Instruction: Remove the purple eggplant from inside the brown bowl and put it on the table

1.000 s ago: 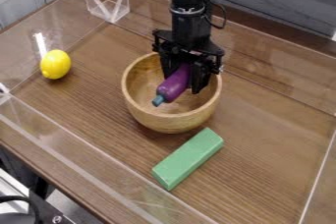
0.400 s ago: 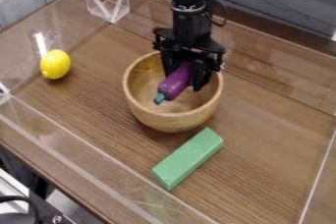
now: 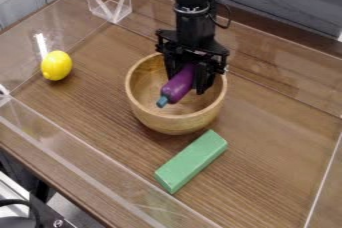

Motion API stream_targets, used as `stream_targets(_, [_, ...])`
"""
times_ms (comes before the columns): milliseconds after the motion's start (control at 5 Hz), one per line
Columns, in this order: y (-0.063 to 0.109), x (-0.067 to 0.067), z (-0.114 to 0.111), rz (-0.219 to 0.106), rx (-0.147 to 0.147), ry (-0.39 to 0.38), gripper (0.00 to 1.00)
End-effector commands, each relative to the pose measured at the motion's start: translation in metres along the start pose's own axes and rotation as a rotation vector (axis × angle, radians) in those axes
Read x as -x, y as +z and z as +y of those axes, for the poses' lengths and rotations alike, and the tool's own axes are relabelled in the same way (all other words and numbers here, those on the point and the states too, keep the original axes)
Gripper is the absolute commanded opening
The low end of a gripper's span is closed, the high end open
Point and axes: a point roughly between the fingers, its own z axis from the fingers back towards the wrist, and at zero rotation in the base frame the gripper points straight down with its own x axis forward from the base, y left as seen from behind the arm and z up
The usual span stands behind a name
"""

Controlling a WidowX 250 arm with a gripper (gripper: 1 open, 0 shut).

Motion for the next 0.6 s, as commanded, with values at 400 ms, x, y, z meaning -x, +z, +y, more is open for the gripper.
stream_targets(400, [0.0137, -0.0096, -0.0031, -0.049, -0.004, -0.004, 0.00])
